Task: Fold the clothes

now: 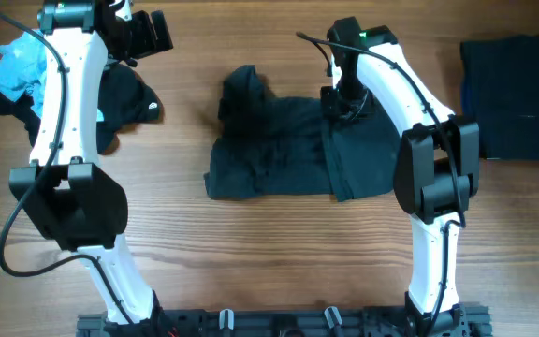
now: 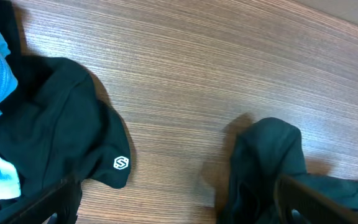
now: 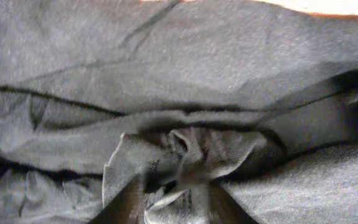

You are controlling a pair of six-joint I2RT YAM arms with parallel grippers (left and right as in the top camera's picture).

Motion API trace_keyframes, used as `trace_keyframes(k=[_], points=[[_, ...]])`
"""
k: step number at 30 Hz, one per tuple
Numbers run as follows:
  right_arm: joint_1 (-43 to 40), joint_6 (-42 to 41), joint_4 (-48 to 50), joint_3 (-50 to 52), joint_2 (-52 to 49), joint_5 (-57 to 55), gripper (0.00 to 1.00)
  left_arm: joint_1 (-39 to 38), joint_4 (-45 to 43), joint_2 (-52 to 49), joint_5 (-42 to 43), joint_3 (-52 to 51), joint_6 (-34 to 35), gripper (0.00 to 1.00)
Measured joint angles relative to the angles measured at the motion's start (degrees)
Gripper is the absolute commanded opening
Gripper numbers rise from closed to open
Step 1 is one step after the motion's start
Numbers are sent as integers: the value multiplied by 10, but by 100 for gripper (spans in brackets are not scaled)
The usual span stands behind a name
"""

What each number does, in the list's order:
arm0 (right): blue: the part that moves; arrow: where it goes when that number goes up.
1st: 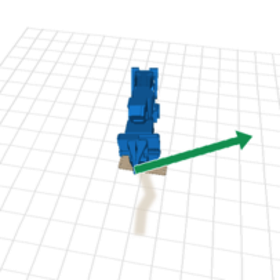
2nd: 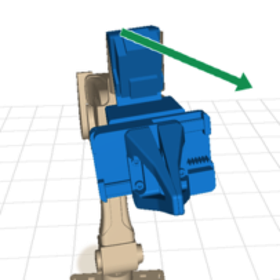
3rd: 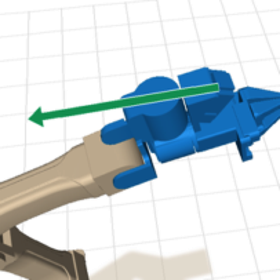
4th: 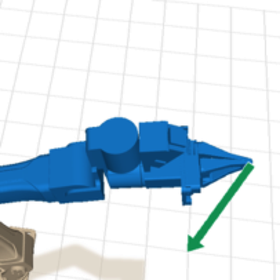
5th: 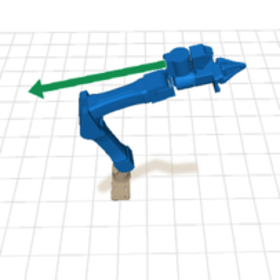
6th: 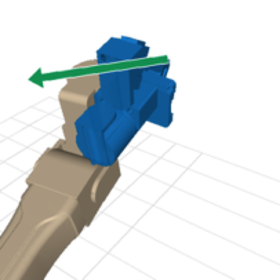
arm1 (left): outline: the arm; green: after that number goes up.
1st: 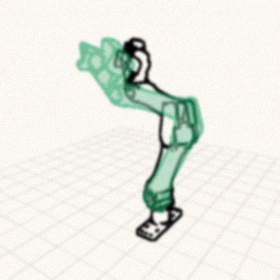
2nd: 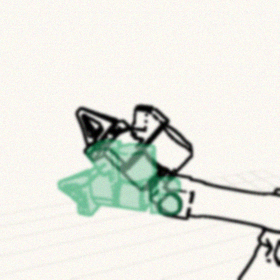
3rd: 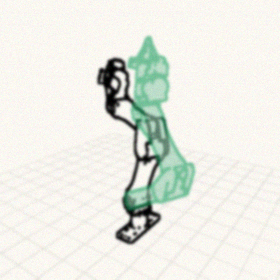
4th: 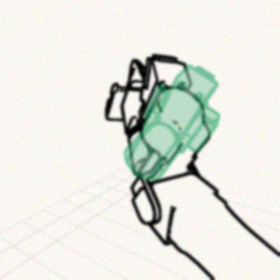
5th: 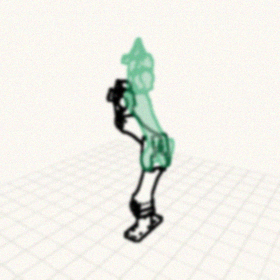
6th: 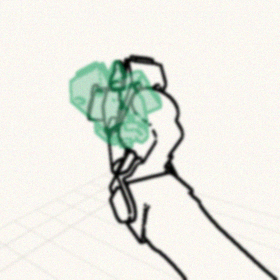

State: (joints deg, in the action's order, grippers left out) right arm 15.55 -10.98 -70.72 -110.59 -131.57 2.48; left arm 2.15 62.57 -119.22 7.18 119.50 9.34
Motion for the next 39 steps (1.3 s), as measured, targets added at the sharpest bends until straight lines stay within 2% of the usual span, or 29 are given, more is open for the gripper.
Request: trace_keyframes(k=[1, 12, 27, 28, 29, 30, 31, 34, 39], points=[[0, -3, 9, 0, 0, -1, 4, 0, 0, 0, 0, 0, 0, 99], [0, -10, 42, -5, -1, -7, 4, 0, 0, 0, 0, 0, 0, 99], [-5, -17, 71, -86, -3, -17, 4, 0, 6, 0, 0, 0, 0, 98], [-6, -17, 75, -86, -4, -17, 12, 0, 6, 0, 0, 0, 0, 98], [-7, -17, 85, -86, -5, -17, 45, 0, 6, 0, 0, 0, 0, 98], [-8, -20, 91, -86, -6, -17, 82, 0, 6, 0, 0, 0, 0, 98], [-9, -22, 98, -86, -6, -17, 99, 0, 7, 0, 0, 0, 0, 98], [-9, -17, 117, -86, -9, -17, 100, 0, 17, 0, 0, 0, 0, 96], [-11, -13, 68, -112, -10, -17, 100, 0, 66, 0, 5, 0, 2, 84]])
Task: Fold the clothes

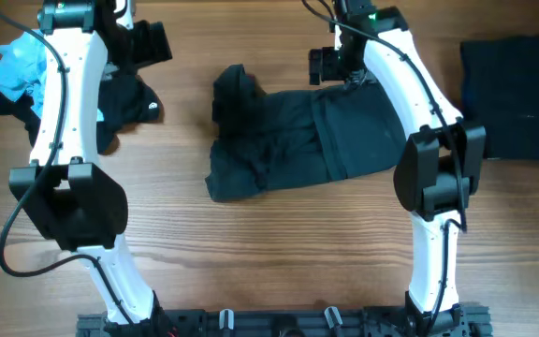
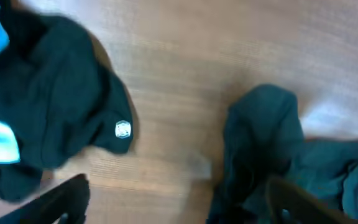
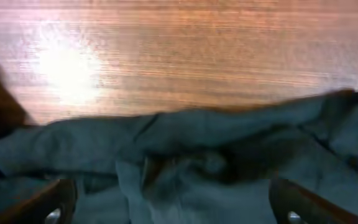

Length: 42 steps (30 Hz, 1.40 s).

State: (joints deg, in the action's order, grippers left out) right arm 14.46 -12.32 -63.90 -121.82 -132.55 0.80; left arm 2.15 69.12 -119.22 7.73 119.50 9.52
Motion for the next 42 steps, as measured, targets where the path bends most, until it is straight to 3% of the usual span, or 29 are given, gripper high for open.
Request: trace_keyframes(k=[6, 12, 24, 29, 42], points=[[-18, 13, -87, -68, 5, 13, 100, 0, 77, 1, 53, -5, 9, 82], [-40, 48, -127, -96, 38, 39, 100, 0, 71, 8, 124, -74, 11, 84], [-47, 73, -162, -96, 44, 58, 100, -39, -119, 9, 235, -299, -37, 90], [-48, 75, -177, -96, 44, 59, 100, -49, -197, 9, 255, -353, -48, 95], [-50, 75, -193, -96, 44, 59, 100, -50, -329, 10, 323, -433, -50, 92]])
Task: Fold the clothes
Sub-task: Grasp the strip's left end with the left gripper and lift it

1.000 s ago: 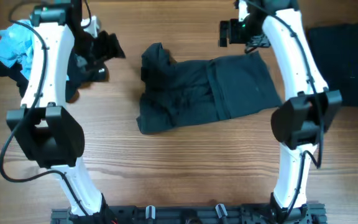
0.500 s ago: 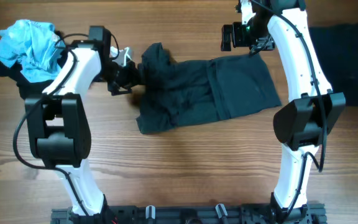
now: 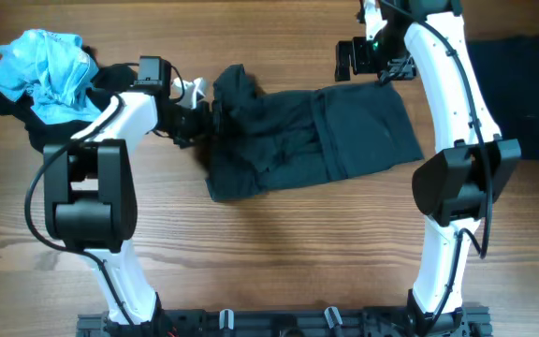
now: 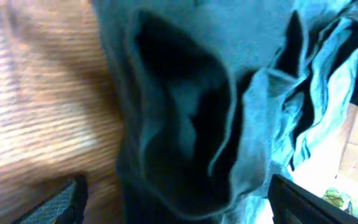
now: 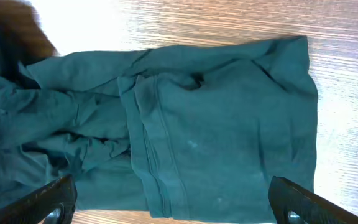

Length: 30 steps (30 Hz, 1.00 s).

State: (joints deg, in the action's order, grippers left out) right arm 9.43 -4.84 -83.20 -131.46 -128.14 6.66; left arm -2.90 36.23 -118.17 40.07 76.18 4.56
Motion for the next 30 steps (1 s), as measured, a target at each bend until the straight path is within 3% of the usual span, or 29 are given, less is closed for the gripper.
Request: trace_keyframes(k=[7, 11, 18, 25, 30], points=[[0, 0, -7, 0, 0, 0, 100, -38, -50, 0, 10, -3, 0, 81], [0, 0, -11, 0, 0, 0, 100, -66, -59, 0, 10, -3, -1, 65], [0, 7, -17, 0, 0, 0, 100, -76, -58, 0, 7, -14, -7, 4], [-4, 11, -17, 0, 0, 0, 100, -61, -50, 0, -5, -18, 22, 4], [-16, 11, -16, 0, 0, 0, 100, 16, 13, 22, -17, -20, 38, 4]])
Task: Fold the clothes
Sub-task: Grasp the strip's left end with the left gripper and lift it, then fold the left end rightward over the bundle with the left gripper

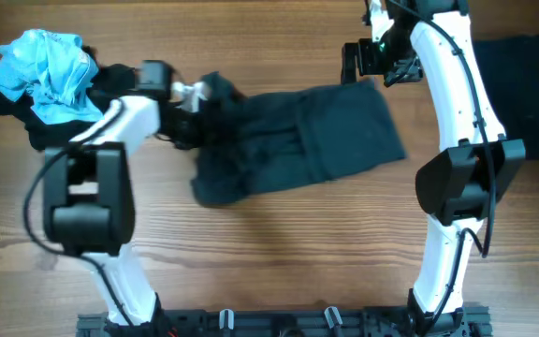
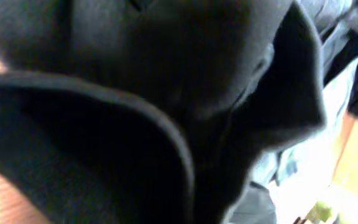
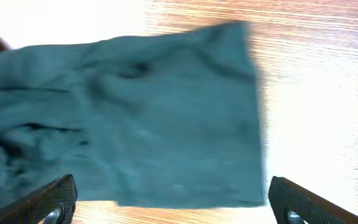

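A dark teal garment (image 1: 298, 136) lies spread across the middle of the table, slanting down to the left. Its flat right half (image 3: 135, 112) fills the right wrist view. My left gripper (image 1: 202, 96) is at its bunched upper left end. Dark cloth (image 2: 166, 93) fills the whole left wrist view and hides the fingers, which seem shut on it. My right gripper (image 1: 363, 59) hangs open above the garment's upper right corner, nothing between its fingers (image 3: 55, 199).
A pile of clothes sits at the far left: a light blue garment (image 1: 45, 58) on top of a black one (image 1: 12, 112). A dark folded garment (image 1: 531, 65) lies at the far right, partly behind the right arm.
The dark garment has shifted left and tilted, its left end drawn toward my left gripper. Cloth now covers the left wrist view where open fingers showed. The right gripper stays open, slightly higher.
First my right gripper was down in the garment's upper middle and the left arm was over the pile. Then the right gripper stood open above the cloth. Then the left gripper was open at the garment's left end, and now it is buried in it.
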You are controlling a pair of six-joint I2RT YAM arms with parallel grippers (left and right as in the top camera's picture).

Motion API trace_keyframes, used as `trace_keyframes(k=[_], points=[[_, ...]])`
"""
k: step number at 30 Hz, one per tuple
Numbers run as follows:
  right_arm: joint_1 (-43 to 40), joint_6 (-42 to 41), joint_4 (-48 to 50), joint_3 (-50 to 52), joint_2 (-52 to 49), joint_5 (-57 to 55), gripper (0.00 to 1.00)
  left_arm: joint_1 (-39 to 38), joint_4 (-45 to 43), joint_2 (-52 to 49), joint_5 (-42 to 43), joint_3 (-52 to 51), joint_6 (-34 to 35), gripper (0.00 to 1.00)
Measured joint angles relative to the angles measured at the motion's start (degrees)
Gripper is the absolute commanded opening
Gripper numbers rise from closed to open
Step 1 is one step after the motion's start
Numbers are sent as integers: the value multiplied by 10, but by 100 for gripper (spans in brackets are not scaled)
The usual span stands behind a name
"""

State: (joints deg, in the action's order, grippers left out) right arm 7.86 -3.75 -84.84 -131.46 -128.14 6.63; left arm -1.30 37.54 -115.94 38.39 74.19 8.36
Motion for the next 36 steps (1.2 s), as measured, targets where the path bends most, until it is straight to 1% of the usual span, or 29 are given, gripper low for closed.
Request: trace_keyframes(k=[5, 6, 7, 9, 10, 11, 12, 13, 18, 24, 31, 36], points=[[-4, 0, 10, 0, 0, 9, 99, 90, 76, 69, -28, 9, 3, 4], [-4, 0, 14, 0, 0, 11, 96, 102, 96, 76, -34, 19, 1, 4], [-4, -1, 16, 0, 0, 13, 83, 109, 110, 80, -40, 30, -2, 4], [-2, -3, 17, 0, 0, 19, 61, 110, 138, 82, -58, 56, -7, 4], [-1, -7, 17, 0, -1, 21, 40, 107, 148, 82, -65, 64, -7, 4], [2, -8, 17, 0, -2, 22, 29, 102, 157, 82, -72, 74, -8, 4], [6, -7, 17, 0, -3, 23, 15, 98, 161, 82, -76, 82, -8, 4], [12, -10, 17, 0, -6, 24, 4, 90, 162, 82, -81, 94, -8, 4], [45, -24, 21, 10, -31, 29, 4, 56, 167, 82, -90, 143, 0, 4], [50, -29, 63, 81, -33, 62, 4, 30, 174, 82, -93, 208, 16, 4], [61, -40, 125, 188, -37, 97, 4, -14, 151, 82, -97, 224, 34, 4], [71, -59, 150, 212, -40, 119, 4, -64, 131, 82, -102, 224, 40, 4]])
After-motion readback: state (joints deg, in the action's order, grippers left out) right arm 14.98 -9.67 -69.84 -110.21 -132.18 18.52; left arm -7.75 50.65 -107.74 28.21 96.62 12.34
